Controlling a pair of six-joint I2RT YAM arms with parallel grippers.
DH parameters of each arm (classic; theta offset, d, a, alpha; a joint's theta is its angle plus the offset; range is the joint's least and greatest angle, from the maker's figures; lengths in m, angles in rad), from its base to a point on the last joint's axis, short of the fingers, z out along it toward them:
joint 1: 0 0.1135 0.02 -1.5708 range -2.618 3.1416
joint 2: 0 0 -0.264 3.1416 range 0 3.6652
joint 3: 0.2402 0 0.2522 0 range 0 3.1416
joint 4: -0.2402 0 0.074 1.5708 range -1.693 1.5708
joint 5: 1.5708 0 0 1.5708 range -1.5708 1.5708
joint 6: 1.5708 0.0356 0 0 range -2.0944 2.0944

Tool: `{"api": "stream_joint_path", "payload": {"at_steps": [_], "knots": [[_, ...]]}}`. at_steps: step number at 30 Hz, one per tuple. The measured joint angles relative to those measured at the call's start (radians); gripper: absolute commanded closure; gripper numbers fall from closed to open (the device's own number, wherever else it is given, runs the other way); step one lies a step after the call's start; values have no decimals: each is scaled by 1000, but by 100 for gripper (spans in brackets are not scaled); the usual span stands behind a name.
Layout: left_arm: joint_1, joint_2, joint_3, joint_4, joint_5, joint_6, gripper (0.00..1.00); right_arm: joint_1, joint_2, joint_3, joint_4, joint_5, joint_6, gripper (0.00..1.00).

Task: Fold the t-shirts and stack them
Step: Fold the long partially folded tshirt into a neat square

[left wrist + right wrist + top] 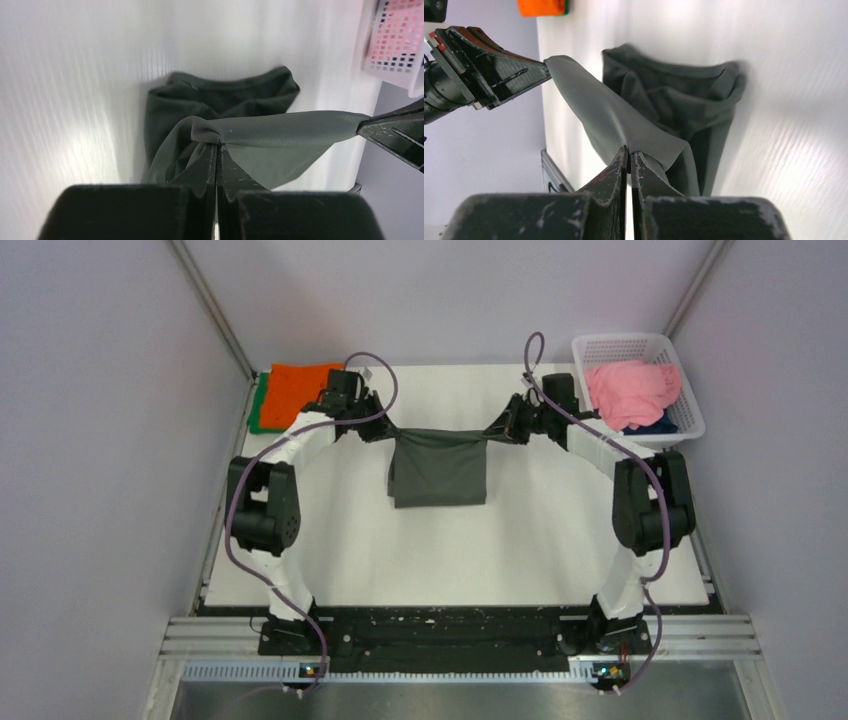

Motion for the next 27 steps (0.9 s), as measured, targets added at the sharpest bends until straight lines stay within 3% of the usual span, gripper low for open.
{"api": "stream_joint_path", "payload": {"at_steps": [7,8,10,13,15,16,17,22,27], "knots": [[20,261,171,-13,40,10,100,-15,237,155,4,71,-19,100],[21,273,175,-13,44,10,100,-15,266,172,3,82,-26,95],[21,303,190,-19,47,9,99,-15,320,204,-1,98,-37,74],[21,344,235,-33,43,8,64,-16,402,268,-15,113,-64,41],[24,369,290,-64,32,3,45,-21,429,317,-33,86,-64,4],[26,376,312,-74,28,7,17,-23,430,344,-48,89,-70,2],[27,381,336,-85,22,3,3,-23,430,380,-69,97,-90,1],[24,341,363,-124,-32,-16,1,-27,376,419,-127,136,-151,1],[2,173,208,-121,-97,-30,1,-17,158,193,-125,122,-167,1]]}}
